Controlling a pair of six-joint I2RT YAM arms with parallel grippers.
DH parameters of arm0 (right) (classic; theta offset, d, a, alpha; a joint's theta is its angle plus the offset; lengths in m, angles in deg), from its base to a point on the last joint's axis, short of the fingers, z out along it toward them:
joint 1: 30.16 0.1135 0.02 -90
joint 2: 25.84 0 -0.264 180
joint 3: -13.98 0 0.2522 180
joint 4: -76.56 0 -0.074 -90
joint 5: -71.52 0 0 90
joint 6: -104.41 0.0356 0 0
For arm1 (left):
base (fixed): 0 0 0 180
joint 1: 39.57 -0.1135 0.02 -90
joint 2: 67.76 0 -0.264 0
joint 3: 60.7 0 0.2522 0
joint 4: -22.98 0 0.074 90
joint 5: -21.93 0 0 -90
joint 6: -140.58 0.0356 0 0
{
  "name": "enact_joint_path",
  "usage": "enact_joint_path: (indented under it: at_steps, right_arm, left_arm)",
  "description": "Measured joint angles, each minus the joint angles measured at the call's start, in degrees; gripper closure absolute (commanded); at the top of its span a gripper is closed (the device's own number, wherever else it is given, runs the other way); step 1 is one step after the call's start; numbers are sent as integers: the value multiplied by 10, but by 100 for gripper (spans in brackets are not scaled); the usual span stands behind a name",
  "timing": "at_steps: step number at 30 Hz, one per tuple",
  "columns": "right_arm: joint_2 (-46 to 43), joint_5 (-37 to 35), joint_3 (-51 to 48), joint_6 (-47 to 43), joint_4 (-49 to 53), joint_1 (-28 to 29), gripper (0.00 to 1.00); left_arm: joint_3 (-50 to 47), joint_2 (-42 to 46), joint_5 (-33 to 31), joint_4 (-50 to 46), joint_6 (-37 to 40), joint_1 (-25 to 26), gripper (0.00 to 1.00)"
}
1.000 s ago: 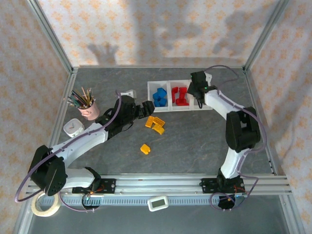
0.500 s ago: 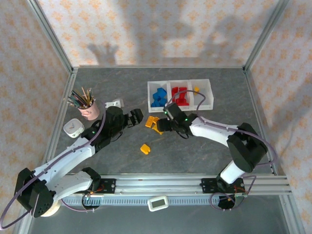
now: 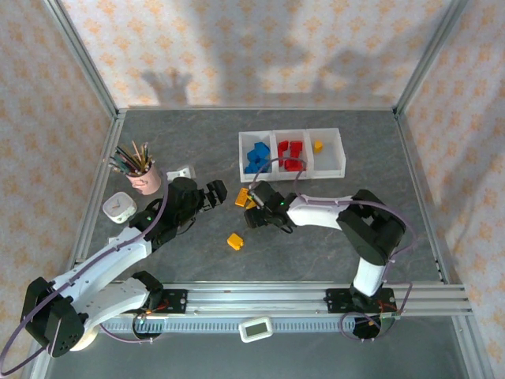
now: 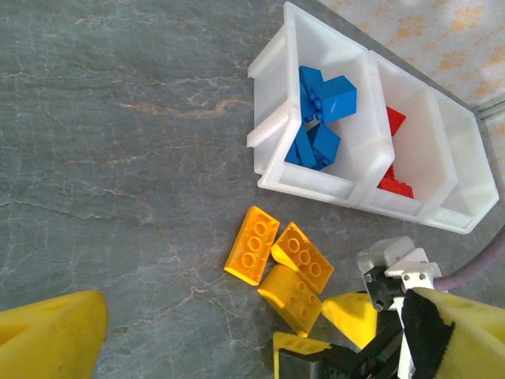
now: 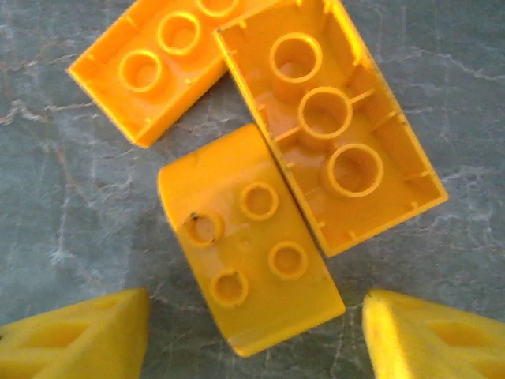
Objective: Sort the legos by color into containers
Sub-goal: Pick up the lego from the center of the table, then place the lego in the container.
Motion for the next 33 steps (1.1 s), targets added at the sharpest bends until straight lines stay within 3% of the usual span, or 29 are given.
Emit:
enact_joint_path:
  at_steps: [7,17,22,28,33]
  right_arm:
    - [8,-40,7,-12,11,8,52]
    - [8,-40,7,-33,-2,10,71]
    - [-4,-26,3,-40,1,13,73]
    - [-98,-20,-4,-39,25,7,73]
    - [-166,-1,0,-16,35,-76,72]
  left_arm:
    - [-2,0,0,-1,0,-4,3]
    - [-2,-13,1,0,0,-4,3]
    - [0,-22,3,0,1,-4,2]
    - [30,-44,21,1,6,-4,2]
    - [60,-82,38,13,16,-4,2]
